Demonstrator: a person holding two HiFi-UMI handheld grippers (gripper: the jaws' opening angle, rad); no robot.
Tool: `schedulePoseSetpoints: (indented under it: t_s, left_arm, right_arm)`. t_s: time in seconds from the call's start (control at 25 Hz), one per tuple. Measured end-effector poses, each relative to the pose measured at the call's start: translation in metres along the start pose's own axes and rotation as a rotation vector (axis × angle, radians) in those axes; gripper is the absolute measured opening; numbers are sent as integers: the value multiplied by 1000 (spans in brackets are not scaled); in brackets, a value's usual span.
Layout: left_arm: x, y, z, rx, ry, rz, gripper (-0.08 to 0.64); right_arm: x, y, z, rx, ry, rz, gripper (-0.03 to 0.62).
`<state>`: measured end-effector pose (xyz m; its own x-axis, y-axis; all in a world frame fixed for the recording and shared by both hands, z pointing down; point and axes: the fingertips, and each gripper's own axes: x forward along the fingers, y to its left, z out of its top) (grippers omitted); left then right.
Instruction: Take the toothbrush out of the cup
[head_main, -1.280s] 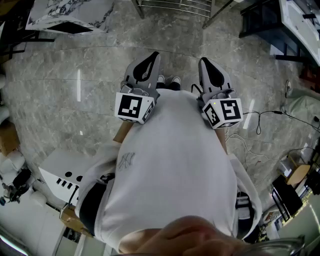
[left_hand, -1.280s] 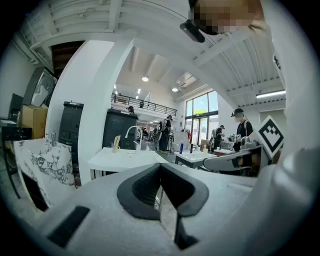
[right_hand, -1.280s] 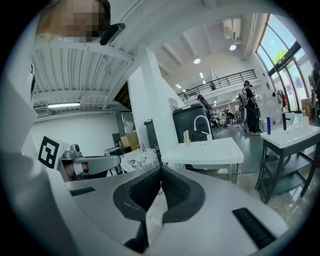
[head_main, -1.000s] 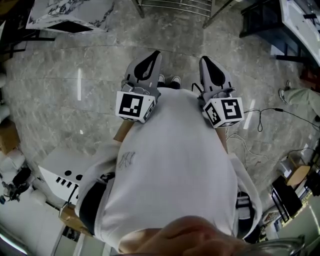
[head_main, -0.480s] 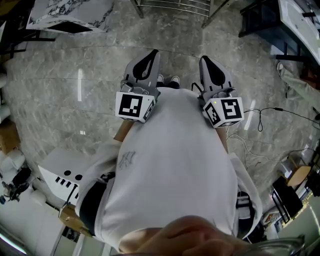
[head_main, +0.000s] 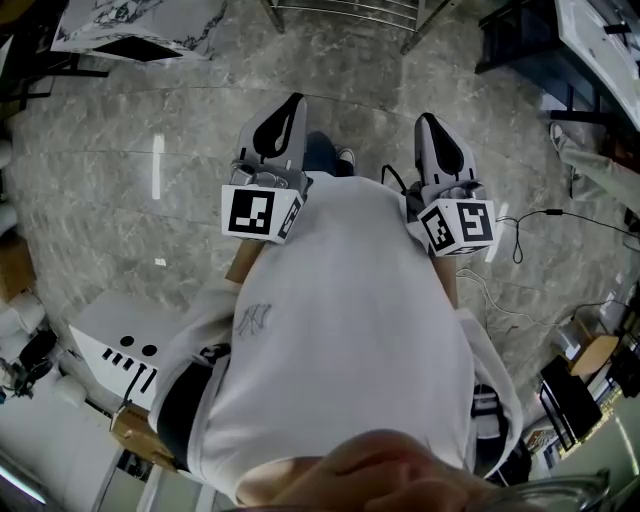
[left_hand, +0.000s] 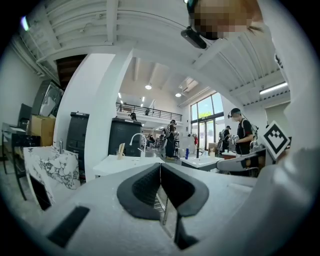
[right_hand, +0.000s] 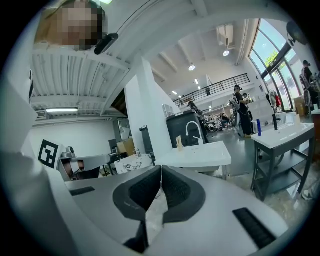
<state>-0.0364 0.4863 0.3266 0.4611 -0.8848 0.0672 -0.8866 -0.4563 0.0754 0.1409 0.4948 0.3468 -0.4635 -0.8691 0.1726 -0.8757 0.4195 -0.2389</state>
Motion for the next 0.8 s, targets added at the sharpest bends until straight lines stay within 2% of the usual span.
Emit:
schedulePoseSetpoints:
  t_s: [0.4, 0.64, 0.8]
  left_arm:
    - [9, 17, -5, -20, 31, 6, 15]
    - [40, 49, -10, -74, 42, 14, 15]
    - [67, 77, -5, -81, 40, 13, 15]
  right_arm:
    - [14, 0, -13, 26, 51, -22, 15]
    - [56, -9, -20, 32, 116, -38, 15]
    - [94, -14, -12, 34, 127, -39, 15]
